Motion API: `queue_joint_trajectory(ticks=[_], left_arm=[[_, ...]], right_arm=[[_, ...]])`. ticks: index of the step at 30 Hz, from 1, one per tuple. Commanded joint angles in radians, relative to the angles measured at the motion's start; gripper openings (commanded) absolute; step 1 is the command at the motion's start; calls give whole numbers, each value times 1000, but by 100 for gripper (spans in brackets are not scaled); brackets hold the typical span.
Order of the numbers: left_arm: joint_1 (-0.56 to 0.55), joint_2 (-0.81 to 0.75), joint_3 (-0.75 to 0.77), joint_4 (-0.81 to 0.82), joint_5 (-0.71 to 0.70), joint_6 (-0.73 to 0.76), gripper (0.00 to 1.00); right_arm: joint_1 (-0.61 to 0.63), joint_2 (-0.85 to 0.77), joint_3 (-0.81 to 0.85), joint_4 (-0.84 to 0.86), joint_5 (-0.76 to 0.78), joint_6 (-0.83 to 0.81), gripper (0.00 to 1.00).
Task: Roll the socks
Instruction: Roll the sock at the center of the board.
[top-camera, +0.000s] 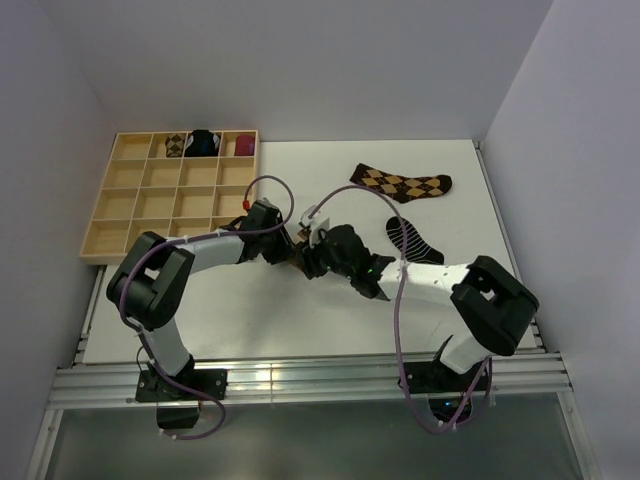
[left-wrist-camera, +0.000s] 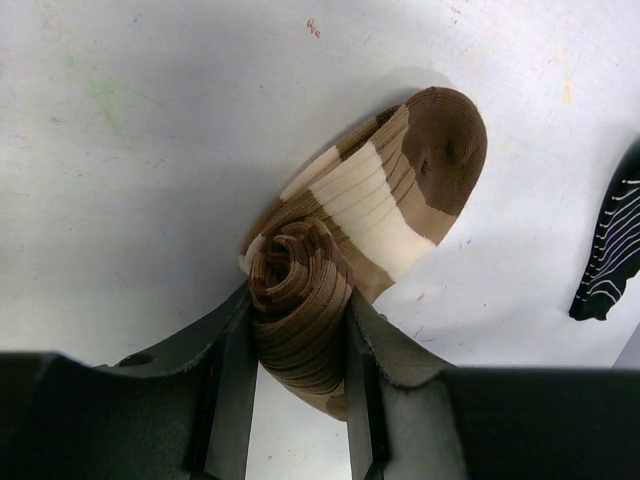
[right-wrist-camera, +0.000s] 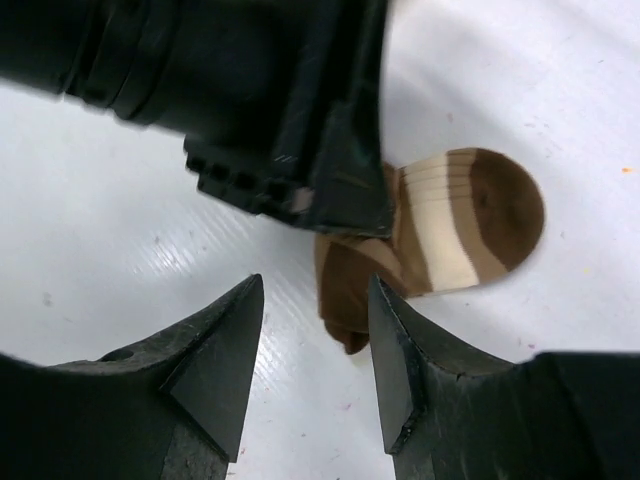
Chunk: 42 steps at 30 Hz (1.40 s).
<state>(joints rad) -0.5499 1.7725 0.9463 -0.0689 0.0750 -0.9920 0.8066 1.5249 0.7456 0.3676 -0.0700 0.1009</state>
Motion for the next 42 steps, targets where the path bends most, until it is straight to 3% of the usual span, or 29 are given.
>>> queue_joint_trajectory(ticks=[1,14,35,40,42], left_arm=[[-12,73,-30,-183,17,7,0],[-12,76,-27,-181,28,15,0],[-12,79,-24,-167,52,44,0],[-12,81,-26,-163,58,53,0],[-12,73,-27,-160,54,55,0]], right_arm=[[75,43,18,19,203,-117,54],[143,192,77,37,346,-164,55],[138,372,158,18,362,-201,63],[111,422,190,-35,282,-191,55],[103,422,193,-50,260,-181,42]])
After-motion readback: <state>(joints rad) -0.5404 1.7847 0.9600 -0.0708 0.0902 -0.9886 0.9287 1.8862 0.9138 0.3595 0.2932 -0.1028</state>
